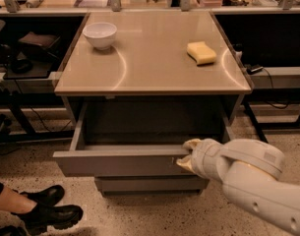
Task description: Open top drawer
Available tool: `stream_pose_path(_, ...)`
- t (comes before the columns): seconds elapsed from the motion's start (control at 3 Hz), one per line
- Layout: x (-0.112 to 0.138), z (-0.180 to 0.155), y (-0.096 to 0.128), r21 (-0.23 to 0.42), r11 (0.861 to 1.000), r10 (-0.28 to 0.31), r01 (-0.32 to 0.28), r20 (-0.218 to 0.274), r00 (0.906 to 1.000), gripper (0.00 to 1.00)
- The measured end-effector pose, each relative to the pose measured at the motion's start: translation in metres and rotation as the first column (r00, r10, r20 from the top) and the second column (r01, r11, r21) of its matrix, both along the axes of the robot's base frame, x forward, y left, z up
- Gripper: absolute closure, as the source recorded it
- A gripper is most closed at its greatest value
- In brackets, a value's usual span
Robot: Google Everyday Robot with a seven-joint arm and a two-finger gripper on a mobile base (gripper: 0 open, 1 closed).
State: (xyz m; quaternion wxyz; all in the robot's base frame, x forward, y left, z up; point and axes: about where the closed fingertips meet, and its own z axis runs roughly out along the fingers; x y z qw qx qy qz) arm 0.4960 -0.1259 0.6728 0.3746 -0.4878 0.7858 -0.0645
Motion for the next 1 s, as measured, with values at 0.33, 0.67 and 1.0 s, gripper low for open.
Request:
stream_pose_path(0.33, -0.018, 0.004, -0.001, 0.002, 1.000, 0.025, -0.025, 0.024, 0.9994, 1.00)
stream_pose_path(0.67, -0.018, 0.004, -0.001, 0.002, 1.000, 0.025, -0.025, 0.024, 0.9994, 1.00)
stream_pose_path(1.0, -0.033, 0.006, 0.000, 0.003, 0.999, 0.034, -0.034, 0.029, 0.9990, 1.00)
